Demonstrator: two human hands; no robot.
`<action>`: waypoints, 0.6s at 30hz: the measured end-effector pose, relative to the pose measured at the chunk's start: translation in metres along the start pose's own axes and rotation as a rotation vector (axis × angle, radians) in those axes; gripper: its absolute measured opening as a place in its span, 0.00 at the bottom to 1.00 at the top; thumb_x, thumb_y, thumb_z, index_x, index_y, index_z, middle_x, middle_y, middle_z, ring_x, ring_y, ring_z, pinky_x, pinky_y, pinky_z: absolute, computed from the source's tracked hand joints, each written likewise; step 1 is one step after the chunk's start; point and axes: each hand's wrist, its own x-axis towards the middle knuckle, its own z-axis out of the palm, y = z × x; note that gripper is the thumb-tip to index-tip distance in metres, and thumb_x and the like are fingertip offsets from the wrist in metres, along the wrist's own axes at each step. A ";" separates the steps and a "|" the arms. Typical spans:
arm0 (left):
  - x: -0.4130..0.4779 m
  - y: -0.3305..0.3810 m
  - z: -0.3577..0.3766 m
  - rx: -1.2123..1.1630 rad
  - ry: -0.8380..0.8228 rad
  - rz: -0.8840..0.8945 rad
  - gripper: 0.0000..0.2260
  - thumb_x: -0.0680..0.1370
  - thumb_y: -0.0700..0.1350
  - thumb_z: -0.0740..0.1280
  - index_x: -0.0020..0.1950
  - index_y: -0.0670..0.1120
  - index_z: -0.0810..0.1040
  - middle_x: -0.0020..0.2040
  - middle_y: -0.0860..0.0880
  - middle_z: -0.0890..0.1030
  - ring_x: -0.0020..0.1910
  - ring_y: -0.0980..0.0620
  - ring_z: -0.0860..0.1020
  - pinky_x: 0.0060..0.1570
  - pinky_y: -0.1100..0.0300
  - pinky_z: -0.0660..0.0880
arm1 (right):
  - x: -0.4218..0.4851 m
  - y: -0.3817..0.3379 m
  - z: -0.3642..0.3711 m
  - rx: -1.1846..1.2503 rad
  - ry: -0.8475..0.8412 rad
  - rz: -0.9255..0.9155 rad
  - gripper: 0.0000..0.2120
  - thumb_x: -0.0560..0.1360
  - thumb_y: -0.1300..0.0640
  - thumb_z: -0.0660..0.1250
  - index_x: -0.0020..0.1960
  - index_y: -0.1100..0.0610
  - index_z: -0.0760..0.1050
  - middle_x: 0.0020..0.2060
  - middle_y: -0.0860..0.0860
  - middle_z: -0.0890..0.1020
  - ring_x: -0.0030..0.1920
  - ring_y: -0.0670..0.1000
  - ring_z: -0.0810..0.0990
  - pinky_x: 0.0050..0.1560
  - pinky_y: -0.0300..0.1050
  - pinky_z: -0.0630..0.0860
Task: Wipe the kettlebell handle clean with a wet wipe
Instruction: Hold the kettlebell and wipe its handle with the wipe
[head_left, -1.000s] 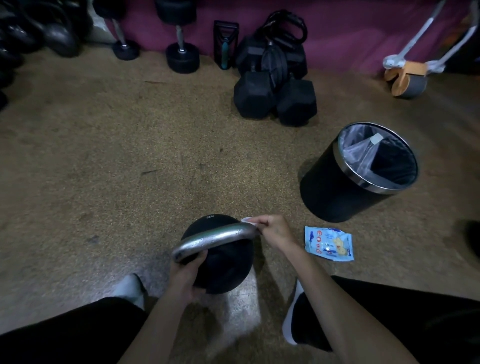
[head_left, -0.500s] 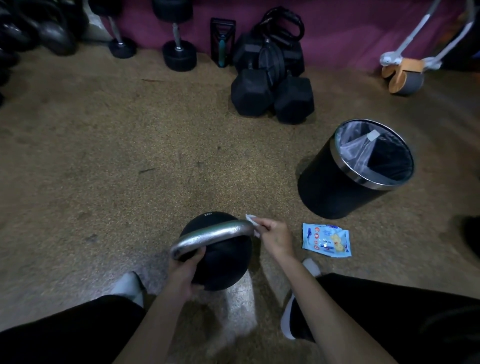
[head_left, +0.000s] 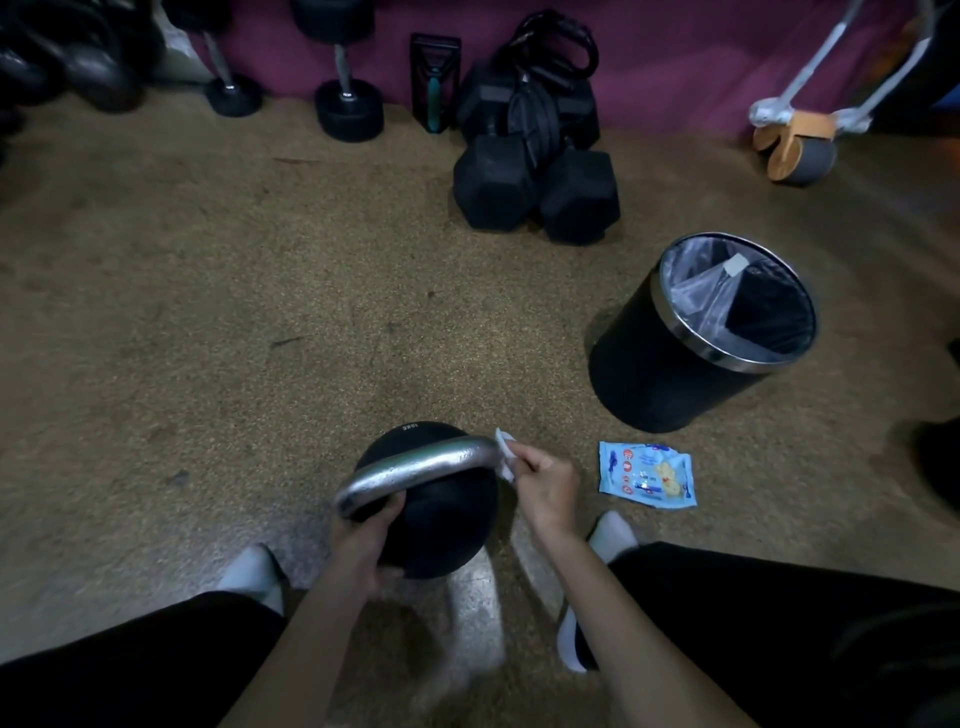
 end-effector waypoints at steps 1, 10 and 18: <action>0.000 0.001 0.000 0.010 -0.003 -0.001 0.28 0.75 0.48 0.76 0.72 0.48 0.71 0.68 0.40 0.76 0.66 0.34 0.74 0.44 0.39 0.78 | -0.002 0.004 0.000 -0.003 0.009 0.006 0.11 0.74 0.65 0.67 0.53 0.57 0.82 0.46 0.49 0.84 0.44 0.44 0.81 0.49 0.35 0.76; 0.000 0.000 0.001 0.029 0.006 0.002 0.29 0.75 0.48 0.76 0.73 0.48 0.70 0.68 0.43 0.75 0.68 0.34 0.72 0.37 0.45 0.77 | 0.000 0.002 0.009 -0.001 0.027 0.041 0.11 0.74 0.65 0.66 0.53 0.57 0.82 0.44 0.45 0.83 0.45 0.42 0.80 0.51 0.35 0.75; 0.009 -0.002 -0.002 0.031 -0.013 -0.012 0.31 0.74 0.49 0.76 0.74 0.49 0.68 0.72 0.42 0.73 0.70 0.34 0.70 0.43 0.40 0.78 | -0.013 0.019 0.014 0.099 0.063 0.117 0.09 0.73 0.67 0.67 0.50 0.58 0.82 0.39 0.43 0.81 0.43 0.44 0.80 0.50 0.39 0.75</action>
